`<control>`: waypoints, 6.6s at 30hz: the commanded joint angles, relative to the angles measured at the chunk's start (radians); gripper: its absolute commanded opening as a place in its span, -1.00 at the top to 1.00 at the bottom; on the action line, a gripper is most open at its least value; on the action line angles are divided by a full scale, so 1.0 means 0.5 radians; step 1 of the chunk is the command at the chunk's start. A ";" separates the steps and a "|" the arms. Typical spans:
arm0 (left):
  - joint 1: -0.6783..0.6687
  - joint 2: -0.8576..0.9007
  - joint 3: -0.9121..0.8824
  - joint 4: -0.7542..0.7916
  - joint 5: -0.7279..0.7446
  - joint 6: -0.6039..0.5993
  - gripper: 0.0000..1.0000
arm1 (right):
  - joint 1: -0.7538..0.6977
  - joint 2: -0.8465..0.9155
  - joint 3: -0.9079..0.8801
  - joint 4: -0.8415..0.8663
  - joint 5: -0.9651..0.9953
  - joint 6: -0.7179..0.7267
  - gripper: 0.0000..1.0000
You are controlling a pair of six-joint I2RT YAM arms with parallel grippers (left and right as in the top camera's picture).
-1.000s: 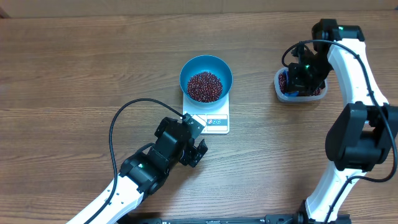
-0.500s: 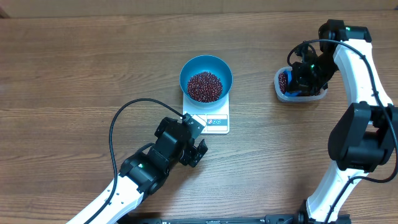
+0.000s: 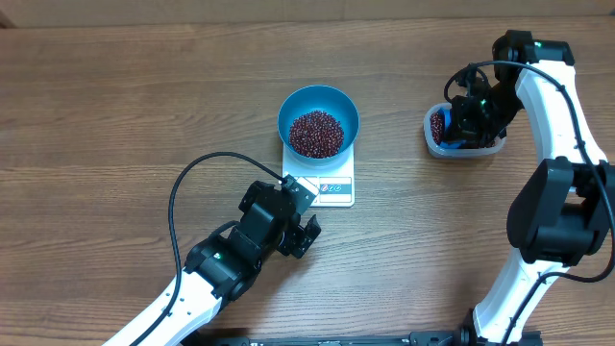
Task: Scoop item into bowl and weigh 150g on scale
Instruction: 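Drag the scoop through the beans and lift it out filled, then carry the filled scoop with the right gripper over the teal bowl, then tilt the scoop with the right gripper to pour beans into the bowl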
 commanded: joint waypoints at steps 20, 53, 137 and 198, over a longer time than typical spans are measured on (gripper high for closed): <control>0.008 -0.019 -0.014 0.002 0.002 0.023 -0.99 | -0.361 0.006 -0.026 -0.064 -0.434 -0.307 0.93; 0.008 -0.019 -0.014 0.002 0.001 0.023 -0.99 | -0.611 0.006 -0.047 -0.126 -0.884 -0.405 0.93; 0.008 -0.019 -0.014 0.002 0.002 0.023 -0.99 | 0.542 -0.288 0.385 0.318 -1.047 0.462 0.92; 0.009 -0.019 -0.014 0.002 0.001 0.023 -0.99 | 1.332 -0.288 0.385 0.258 0.723 0.924 0.93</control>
